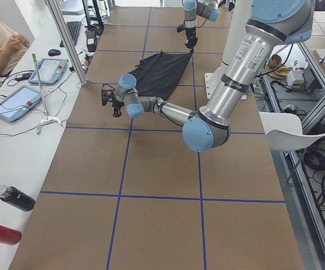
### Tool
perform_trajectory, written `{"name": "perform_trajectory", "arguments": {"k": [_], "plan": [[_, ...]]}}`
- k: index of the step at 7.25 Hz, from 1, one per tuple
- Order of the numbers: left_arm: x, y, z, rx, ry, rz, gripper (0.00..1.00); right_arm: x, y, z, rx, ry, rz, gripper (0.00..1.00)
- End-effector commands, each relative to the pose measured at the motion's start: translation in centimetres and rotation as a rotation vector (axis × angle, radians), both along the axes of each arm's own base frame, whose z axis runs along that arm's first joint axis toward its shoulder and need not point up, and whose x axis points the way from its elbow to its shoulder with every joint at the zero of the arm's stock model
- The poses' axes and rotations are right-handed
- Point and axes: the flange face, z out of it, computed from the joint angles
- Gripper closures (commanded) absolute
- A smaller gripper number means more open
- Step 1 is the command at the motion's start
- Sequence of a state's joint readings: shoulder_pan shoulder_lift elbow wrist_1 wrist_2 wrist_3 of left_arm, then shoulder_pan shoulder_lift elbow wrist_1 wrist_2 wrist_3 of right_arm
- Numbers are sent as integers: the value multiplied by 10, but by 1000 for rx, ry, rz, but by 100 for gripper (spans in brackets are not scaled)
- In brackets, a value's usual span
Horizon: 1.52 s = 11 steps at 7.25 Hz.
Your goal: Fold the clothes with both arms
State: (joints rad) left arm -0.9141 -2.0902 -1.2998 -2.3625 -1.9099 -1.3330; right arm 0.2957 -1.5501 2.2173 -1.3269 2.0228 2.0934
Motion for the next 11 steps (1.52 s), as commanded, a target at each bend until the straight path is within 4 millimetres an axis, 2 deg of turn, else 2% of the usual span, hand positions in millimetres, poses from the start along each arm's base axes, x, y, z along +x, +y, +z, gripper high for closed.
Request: {"name": "perform_trajectory", "arguments": {"k": [1,2,3,4,5,6,7,8,9,10,11], "plan": [[-1,2,-9,11,9,4,32,-24,75,-3,-56,10,-150,2],[-1,4,-16,19,18,7,32,-27,87,5,-58,28,-175,0],[-2,9,-26,10,47,24,32,-23,74,6,-64,30,-145,0],[-6,22,-31,-18,92,54,32,-10,45,0,-71,13,-81,0],[-18,41,-40,-30,134,45,31,-3,18,-5,-69,0,-19,0],[-14,63,-52,-70,178,45,28,12,-25,-17,-54,-29,79,0],[10,97,-62,-144,228,60,23,34,-73,-27,-32,-53,197,0],[30,124,-73,-220,281,67,23,46,-122,-28,15,-56,269,0],[49,148,-64,-285,287,85,23,45,-155,-28,93,-52,279,0],[59,170,-60,-343,302,95,23,41,-188,-26,131,-37,304,0],[77,193,-52,-421,306,105,24,38,-205,-36,163,-33,347,0]]}}
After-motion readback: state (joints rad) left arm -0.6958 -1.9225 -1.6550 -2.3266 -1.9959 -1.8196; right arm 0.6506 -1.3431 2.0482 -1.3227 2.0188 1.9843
